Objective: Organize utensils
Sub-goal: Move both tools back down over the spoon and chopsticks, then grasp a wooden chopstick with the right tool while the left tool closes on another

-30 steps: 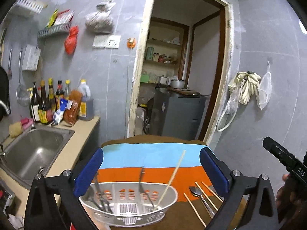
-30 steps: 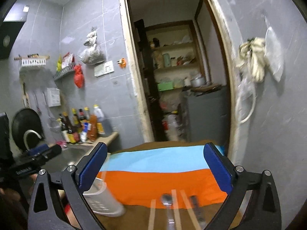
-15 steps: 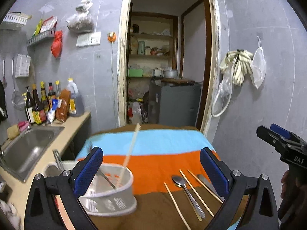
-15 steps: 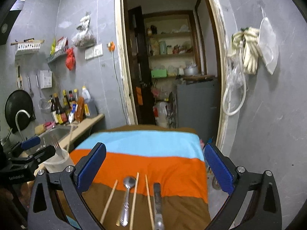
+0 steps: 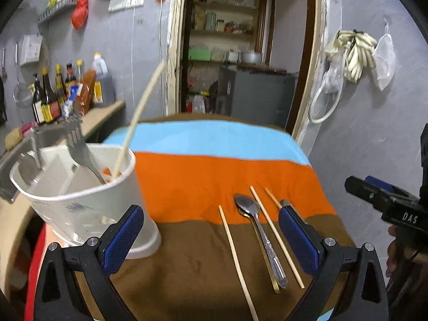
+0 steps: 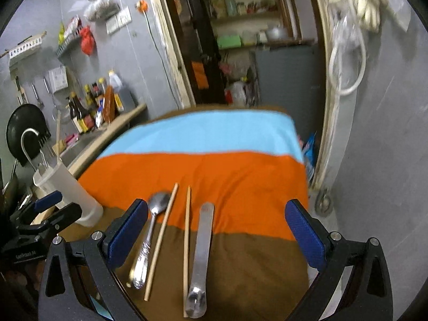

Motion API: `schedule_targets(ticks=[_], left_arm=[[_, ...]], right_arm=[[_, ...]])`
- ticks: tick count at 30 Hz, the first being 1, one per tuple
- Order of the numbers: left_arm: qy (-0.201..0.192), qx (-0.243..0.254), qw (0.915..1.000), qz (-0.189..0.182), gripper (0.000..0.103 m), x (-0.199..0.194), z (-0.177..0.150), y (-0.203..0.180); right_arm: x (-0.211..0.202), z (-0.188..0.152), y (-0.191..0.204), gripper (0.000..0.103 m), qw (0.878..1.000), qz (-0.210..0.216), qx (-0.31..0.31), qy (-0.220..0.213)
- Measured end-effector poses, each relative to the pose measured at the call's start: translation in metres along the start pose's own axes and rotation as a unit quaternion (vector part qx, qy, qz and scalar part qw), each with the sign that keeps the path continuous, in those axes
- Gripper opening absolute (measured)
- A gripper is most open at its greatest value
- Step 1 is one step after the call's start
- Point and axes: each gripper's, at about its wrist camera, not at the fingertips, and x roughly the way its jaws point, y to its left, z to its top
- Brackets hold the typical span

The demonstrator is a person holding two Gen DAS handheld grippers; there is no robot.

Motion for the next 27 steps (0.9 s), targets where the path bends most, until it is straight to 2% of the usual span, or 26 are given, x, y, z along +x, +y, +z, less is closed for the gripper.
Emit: schedule_targets(ticks=[1, 3, 4, 6, 9, 12, 15, 20, 27], left_arm=[[0.011, -0.001, 0.9999, 0.000, 0.101, 0.008, -0.002, 0.000], [0.021, -0.003, 0.9998, -0.003, 0.101, 0.017, -0.004, -0.002], [0.026, -0.004, 0.9996, -0.008, 0.100, 0.022, -0.005, -0.002], [0.036, -0.004, 0.9992, -0.014, 0.093, 0.030, -0.008, -0.005], [0.062, -0.003, 0.9978, -0.024, 0.074, 0.045, -0.013, -0.008], [0.089, -0.011, 0.9953, -0.035, 0.061, 0.058, -0.017, -0.008], [0.107, -0.021, 0.9930, -0.046, 0.045, 0.069, -0.020, -0.006], [0.132, -0.031, 0.9890, -0.059, 0.028, 0.083, -0.025, -0.006], [0.167, -0.057, 0.9819, -0.070, 0.021, 0.099, -0.030, 0.000]], right_arm=[[0.009, -0.005, -0.002, 0.091, 1.000, 0.007, 0.003, 0.010], [0.024, -0.012, -0.005, 0.069, 0.999, 0.016, 0.007, 0.031], [0.032, -0.016, -0.006, 0.065, 0.999, 0.024, 0.010, 0.042], [0.043, -0.022, -0.008, 0.054, 0.997, 0.042, 0.016, 0.059], [0.057, -0.029, -0.005, 0.042, 0.995, 0.064, 0.007, 0.077], [0.072, -0.031, -0.001, 0.038, 0.992, 0.077, -0.001, 0.102], [0.085, -0.035, 0.001, 0.031, 0.989, 0.084, -0.002, 0.120], [0.100, -0.038, 0.006, 0.021, 0.986, 0.087, -0.010, 0.144], [0.120, -0.028, 0.008, 0.020, 0.977, 0.115, -0.011, 0.181]])
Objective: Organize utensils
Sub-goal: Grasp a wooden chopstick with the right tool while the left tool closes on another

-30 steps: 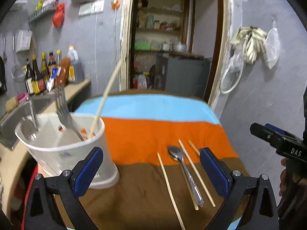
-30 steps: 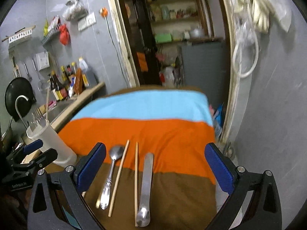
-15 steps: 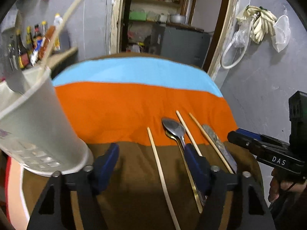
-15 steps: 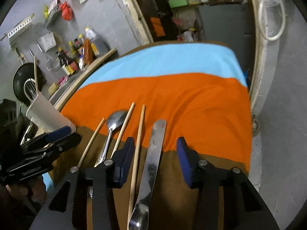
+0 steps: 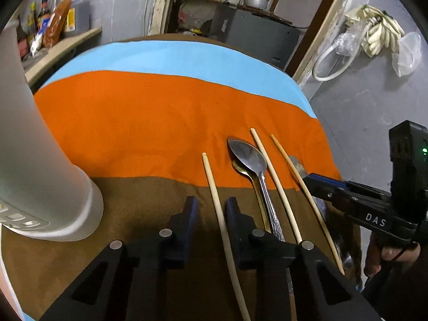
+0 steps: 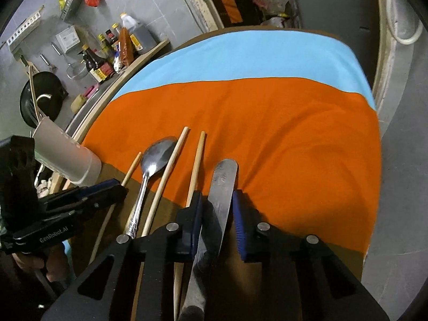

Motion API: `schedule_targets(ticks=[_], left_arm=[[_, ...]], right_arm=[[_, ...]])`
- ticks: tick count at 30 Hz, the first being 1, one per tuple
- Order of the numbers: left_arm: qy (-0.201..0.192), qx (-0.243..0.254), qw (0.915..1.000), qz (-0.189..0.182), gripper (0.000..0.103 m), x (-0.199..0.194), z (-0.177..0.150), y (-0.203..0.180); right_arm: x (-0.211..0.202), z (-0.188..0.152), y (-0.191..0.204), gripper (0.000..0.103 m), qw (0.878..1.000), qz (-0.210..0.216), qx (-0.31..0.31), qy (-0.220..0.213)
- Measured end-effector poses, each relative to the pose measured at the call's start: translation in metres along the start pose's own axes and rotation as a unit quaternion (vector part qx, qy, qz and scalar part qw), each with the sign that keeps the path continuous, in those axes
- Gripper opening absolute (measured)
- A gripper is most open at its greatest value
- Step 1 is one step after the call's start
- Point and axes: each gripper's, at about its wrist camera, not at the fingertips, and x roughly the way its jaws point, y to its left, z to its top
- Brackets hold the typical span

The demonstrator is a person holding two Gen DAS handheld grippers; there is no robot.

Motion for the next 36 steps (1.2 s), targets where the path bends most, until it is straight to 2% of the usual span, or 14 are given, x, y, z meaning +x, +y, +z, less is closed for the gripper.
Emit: schedule_targets(ticks=[3, 11, 12, 15, 24, 30, 36], left_arm=[[0.010, 0.000, 0.9999, -0.002, 0.020, 0.003, 0.004, 0.000], [0.038, 0.012, 0.9992, 0.004, 0.009, 0.006, 0.011, -0.006], [0.040, 0.015, 0.9990, 0.007, 0.009, 0.006, 0.012, -0.007], [0.047, 0.014, 0.9987, 0.010, 0.008, 0.007, 0.013, -0.007], [0.062, 0.005, 0.9981, 0.001, 0.009, 0.008, 0.015, -0.004], [0.087, 0.017, 0.9959, -0.018, 0.007, 0.011, 0.021, -0.003], [0.063, 0.007, 0.9971, -0.042, 0.005, -0.014, 0.011, -0.001]], right_arm=[[0.006, 0.008, -0.002, 0.020, 1.000, 0.014, 0.007, 0.018], [0.007, 0.008, 0.012, 0.015, 0.999, -0.010, 0.001, 0.043], [0.006, 0.007, 0.014, 0.008, 0.999, -0.010, 0.000, 0.044], [0.000, 0.008, 0.018, 0.003, 0.999, -0.003, -0.001, 0.041], [0.002, 0.005, 0.017, 0.002, 0.998, -0.018, 0.001, 0.065], [-0.024, -0.006, 0.019, 0.001, 0.999, -0.023, 0.024, 0.024], [-0.073, -0.026, 0.022, 0.001, 0.996, -0.029, 0.061, -0.066]])
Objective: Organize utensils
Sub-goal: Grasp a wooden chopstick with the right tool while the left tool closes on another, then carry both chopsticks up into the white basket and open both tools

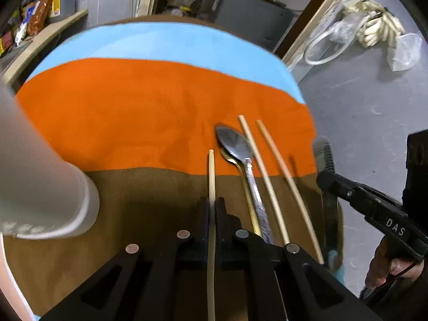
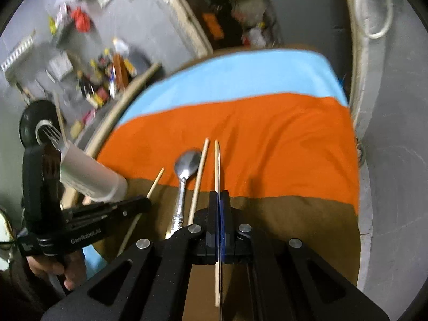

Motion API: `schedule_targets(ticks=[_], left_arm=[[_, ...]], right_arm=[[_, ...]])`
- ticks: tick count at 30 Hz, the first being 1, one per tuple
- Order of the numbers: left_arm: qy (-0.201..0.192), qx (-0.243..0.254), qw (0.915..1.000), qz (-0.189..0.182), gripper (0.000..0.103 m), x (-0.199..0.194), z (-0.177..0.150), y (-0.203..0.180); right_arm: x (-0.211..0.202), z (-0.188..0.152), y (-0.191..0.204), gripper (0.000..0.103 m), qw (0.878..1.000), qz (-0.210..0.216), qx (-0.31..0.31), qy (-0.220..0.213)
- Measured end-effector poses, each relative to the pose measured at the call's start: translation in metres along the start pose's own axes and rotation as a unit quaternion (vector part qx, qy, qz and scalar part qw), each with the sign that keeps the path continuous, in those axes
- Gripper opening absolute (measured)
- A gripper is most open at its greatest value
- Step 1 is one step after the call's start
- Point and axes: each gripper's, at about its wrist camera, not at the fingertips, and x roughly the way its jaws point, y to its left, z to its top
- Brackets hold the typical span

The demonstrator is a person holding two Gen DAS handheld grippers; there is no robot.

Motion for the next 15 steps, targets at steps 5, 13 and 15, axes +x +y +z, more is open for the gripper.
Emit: schedule_targets(ticks=[5, 13, 15], left_arm=[[-0.058, 0.018, 0.9975, -0.035, 0.005, -0.042, -0.013, -0.005], [-0.164, 0.032, 0.9834, -0.071, 0.005, -0.132, -0.018, 0.013], [-0.183, 0.033, 0.9801, -0.071, 0.005, -0.149, -0.015, 0.023]], right_arm=[[-0.038, -0.015, 0.009, 0.001, 0.998, -0.013, 0.014, -0.062], [-0.090, -0.021, 0.053, 0.001, 0.987, -0.046, 0.013, -0.154], [-0.099, -0.019, 0.068, 0.001, 0.984, -0.047, 0.011, -0.169]])
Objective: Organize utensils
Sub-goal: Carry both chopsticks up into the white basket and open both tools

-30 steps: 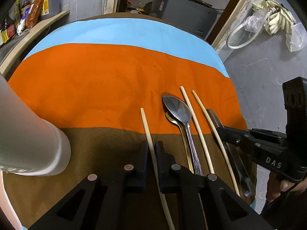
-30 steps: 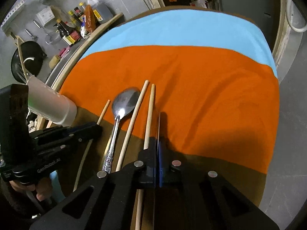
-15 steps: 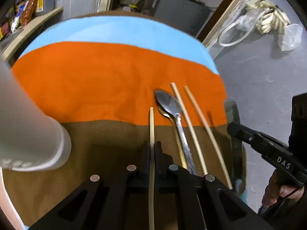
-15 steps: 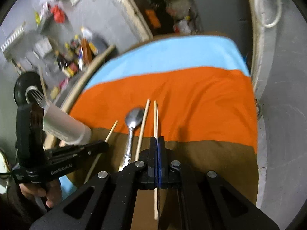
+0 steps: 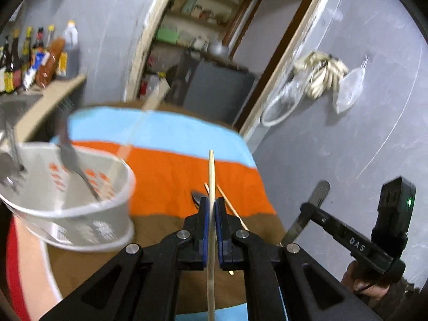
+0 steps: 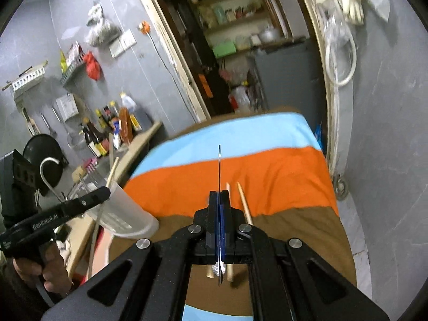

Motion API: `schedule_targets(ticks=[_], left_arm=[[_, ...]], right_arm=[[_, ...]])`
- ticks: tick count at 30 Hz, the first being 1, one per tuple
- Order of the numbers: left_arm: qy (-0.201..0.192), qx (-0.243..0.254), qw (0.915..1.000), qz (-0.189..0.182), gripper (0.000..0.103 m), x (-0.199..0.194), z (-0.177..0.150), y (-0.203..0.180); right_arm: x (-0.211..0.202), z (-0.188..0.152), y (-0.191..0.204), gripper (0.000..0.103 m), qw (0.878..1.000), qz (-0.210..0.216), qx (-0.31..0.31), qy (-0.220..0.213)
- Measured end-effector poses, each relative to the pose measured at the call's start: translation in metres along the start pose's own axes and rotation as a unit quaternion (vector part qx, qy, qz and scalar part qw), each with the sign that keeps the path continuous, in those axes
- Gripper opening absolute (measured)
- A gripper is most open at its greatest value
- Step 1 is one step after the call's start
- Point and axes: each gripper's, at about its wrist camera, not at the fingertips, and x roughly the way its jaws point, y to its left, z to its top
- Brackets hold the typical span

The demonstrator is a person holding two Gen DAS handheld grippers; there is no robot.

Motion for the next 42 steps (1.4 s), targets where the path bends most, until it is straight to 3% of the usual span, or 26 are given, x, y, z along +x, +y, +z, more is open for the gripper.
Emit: schedule_targets(ticks=[8, 16, 27, 42], left_arm=[[-0.088, -0.007, 0.9961, 0.009, 0.005, -0.061, 0.058, 0.053], [-0.164, -0.033, 0.9853, 0.036, 0.005, -0.101, 0.097, 0.123], [-0.198, -0.061, 0.9773, 0.044, 0.005, -0.082, 0.118, 0.176], [-0.208, -0.071, 0.9740, 0.053, 0.005, -0.043, 0.098, 0.185]], right_arm=[[-0.016, 0.023, 0.080, 0.001, 0.999, 0.024, -0.015, -0.044], [-0.012, 0.042, 0.159, 0.001, 0.994, 0.058, -0.048, -0.084], [0.010, 0.053, 0.202, 0.001, 0.993, 0.048, -0.046, -0.102], [0.065, 0.024, 0.211, 0.001, 0.996, 0.032, -0.052, -0.065]])
